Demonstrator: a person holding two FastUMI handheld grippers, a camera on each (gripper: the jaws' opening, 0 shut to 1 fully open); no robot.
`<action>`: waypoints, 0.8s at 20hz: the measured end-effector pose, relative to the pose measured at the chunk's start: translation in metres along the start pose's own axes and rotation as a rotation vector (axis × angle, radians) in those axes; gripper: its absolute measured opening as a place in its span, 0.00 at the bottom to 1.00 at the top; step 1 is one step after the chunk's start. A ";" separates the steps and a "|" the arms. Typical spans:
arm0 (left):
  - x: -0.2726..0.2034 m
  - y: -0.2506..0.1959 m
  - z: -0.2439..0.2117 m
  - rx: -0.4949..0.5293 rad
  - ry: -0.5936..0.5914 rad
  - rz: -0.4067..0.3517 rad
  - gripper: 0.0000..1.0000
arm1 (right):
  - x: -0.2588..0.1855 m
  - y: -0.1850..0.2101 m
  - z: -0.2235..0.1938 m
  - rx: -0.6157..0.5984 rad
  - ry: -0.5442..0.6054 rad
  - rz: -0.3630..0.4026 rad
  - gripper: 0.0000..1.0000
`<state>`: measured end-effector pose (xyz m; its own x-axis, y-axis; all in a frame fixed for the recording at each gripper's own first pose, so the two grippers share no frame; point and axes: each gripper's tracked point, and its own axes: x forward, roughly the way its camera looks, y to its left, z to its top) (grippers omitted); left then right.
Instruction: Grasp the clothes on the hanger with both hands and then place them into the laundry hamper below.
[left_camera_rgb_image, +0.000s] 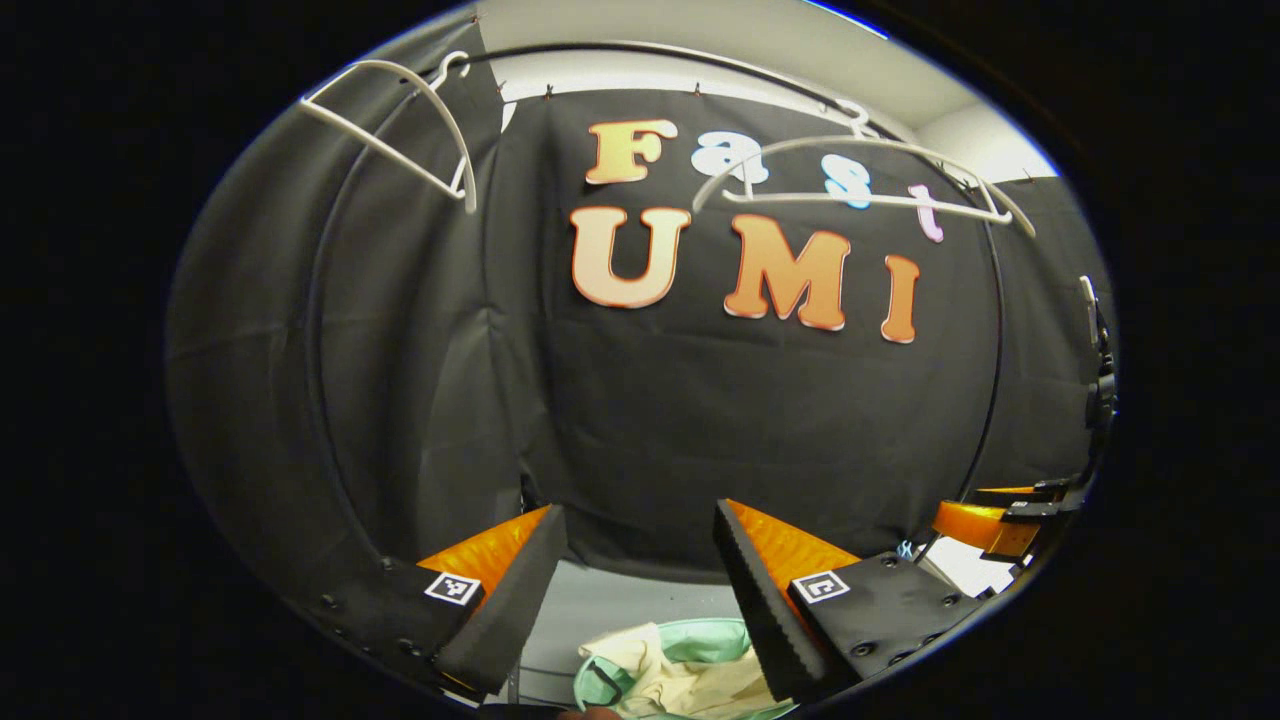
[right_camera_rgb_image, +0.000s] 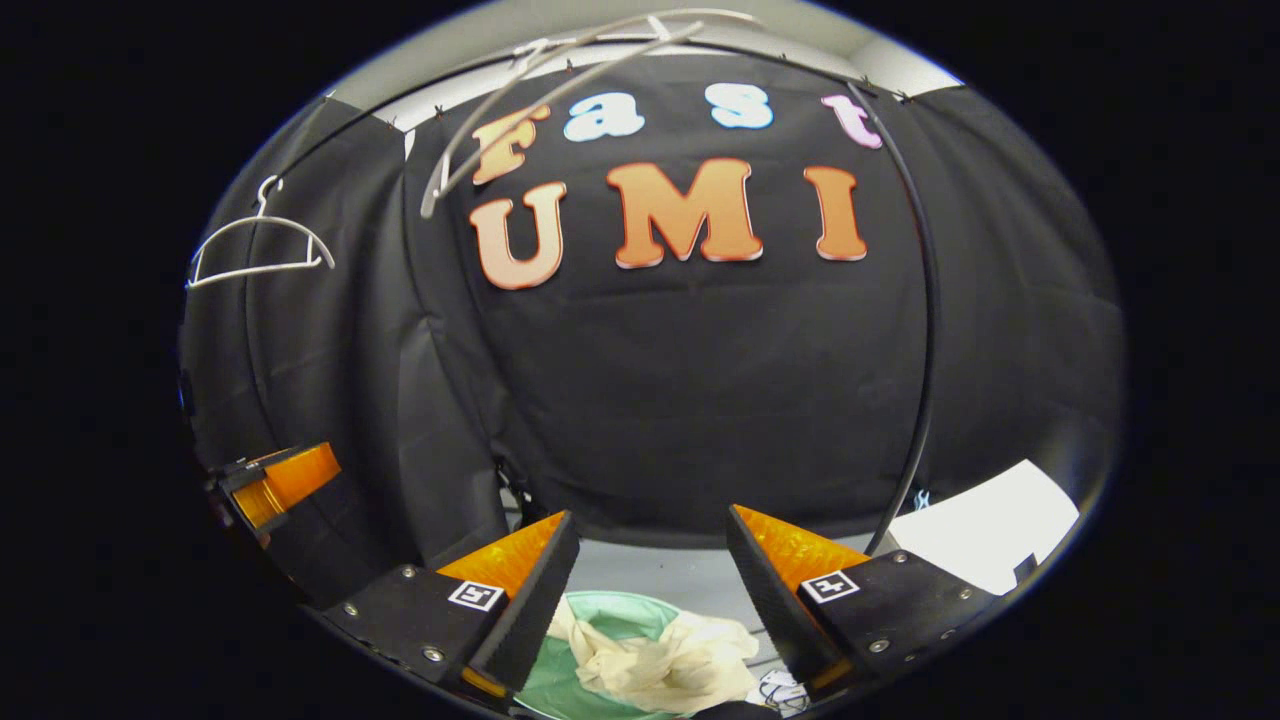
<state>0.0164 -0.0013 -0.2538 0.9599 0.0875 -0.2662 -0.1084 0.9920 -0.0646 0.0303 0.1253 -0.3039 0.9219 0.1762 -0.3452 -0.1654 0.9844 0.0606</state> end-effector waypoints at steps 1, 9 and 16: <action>-0.007 0.007 0.017 0.011 -0.029 0.015 0.97 | -0.006 -0.002 0.018 0.000 -0.035 -0.004 0.92; -0.043 0.025 0.125 0.074 -0.212 0.059 0.94 | -0.058 -0.017 0.117 -0.056 -0.205 -0.013 0.92; -0.070 0.031 0.184 0.090 -0.286 0.077 0.98 | -0.092 -0.015 0.165 -0.105 -0.301 -0.014 0.92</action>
<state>-0.0062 0.0398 -0.0606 0.9850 0.1717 0.0151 -0.1721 0.9845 0.0344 0.0056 0.0944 -0.1184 0.9840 0.1705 -0.0513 -0.1728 0.9840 -0.0446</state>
